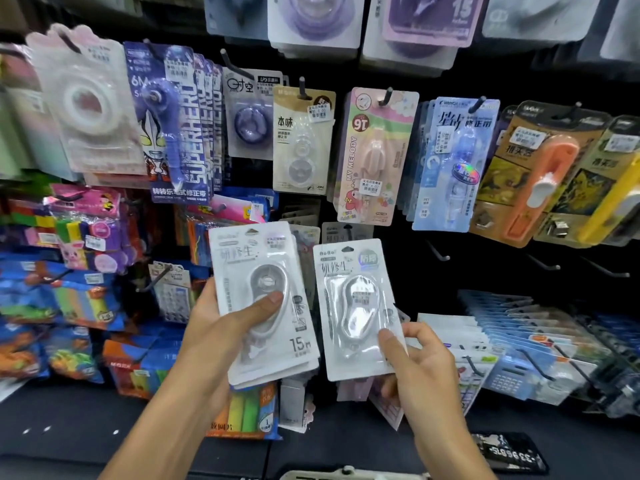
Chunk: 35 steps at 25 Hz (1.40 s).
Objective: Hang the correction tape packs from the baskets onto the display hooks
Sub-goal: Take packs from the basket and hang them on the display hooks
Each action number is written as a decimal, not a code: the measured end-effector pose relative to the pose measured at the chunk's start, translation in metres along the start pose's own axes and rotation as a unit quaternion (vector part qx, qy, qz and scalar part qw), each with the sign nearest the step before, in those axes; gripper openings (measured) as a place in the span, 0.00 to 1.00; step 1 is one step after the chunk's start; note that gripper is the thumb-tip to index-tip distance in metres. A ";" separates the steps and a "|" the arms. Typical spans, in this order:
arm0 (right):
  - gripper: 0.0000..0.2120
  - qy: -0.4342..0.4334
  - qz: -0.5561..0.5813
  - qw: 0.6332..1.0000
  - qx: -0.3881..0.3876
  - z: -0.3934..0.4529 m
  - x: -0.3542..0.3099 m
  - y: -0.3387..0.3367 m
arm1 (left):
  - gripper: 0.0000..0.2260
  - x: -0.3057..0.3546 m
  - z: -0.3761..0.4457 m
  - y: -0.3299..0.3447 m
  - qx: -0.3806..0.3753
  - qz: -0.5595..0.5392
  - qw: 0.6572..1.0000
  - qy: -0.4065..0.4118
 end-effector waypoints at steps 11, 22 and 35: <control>0.04 -0.058 -0.041 0.995 0.073 -0.011 -0.006 0.000 | 0.34 0.003 -0.005 0.007 0.011 0.006 1.000 0.020; 0.15 0.061 -0.004 0.997 0.044 0.016 0.004 0.020 | 0.33 0.006 -0.007 0.008 0.016 0.016 1.000 0.018; 0.04 0.048 0.045 0.997 -0.045 0.005 -0.001 0.018 | 0.09 0.000 -0.005 0.008 0.030 0.050 0.998 -0.022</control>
Point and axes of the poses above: each hand's wrist, its own z-axis towards the middle knuckle, its own y-axis out of the palm, x = y × z, the point moved 5 cm from there along z, towards the middle knuckle, and after that the axes turned 11 degrees about y, right-handed, at the moved point
